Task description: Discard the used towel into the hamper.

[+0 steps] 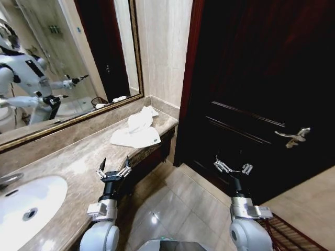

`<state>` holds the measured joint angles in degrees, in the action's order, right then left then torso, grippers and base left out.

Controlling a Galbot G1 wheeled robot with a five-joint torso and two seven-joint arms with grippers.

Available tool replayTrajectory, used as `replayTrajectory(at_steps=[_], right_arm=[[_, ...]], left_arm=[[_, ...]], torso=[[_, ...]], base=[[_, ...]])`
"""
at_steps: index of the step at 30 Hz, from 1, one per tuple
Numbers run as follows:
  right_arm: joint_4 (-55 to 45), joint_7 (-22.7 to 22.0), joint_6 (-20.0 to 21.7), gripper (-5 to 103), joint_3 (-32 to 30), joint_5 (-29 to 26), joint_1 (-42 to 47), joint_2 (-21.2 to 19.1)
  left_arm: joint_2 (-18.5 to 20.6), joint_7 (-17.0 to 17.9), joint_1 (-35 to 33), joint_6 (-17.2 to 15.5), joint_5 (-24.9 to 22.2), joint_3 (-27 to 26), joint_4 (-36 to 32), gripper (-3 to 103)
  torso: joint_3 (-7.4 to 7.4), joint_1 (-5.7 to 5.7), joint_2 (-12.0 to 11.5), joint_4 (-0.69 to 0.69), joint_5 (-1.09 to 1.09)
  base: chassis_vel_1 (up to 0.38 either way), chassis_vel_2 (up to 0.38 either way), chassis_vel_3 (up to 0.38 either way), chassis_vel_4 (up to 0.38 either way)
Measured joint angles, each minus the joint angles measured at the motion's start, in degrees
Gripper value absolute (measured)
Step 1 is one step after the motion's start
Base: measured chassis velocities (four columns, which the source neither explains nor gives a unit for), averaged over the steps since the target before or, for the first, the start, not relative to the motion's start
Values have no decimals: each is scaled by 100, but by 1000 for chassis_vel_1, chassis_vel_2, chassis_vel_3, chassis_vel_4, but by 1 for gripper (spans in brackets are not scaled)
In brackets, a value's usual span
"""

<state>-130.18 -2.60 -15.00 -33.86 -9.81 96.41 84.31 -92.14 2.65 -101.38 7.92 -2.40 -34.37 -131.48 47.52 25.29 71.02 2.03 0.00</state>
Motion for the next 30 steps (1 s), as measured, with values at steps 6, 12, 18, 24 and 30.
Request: replayTrajectory(at_steps=[6, 12, 18, 24, 30], right_arm=[[36, 1, -6, 100, 4, 0, -6, 1], [58, -108, -71, 100, 55, 9, -42, -1], [365, -147, -313, 100, 119, 128, -1, -21], [438, -74, -368, 100, 110, 359, 127, -65], [424, -85, -281, 100, 112, 561, 130, -77]], left_arm=[[0, 0, 21, 1, -7, -11, 29, 100], [0, -2, 87, 78, -183, -21, 119, 100], [83, 14, 477, -251, -426, -140, 435, 100], [630, 160, 1136, -722, -768, -41, 763, 100], [1318, 341, 2136, -1122, -1133, 149, 1267, 100]], torso=[[0, 0, 0, -2, -1], [0, 0, 0, -2, -2], [1, 4, -1, 1, 0], [-1, -3, 1, -3, -2], [0, -1, 1, -1, -2]], base=[[-137, 137, 149, -142], [-133, 119, 112, -133], [-89, 87, 72, -78], [-10, 3, 5, -6], [0, 0, 0, 0]])
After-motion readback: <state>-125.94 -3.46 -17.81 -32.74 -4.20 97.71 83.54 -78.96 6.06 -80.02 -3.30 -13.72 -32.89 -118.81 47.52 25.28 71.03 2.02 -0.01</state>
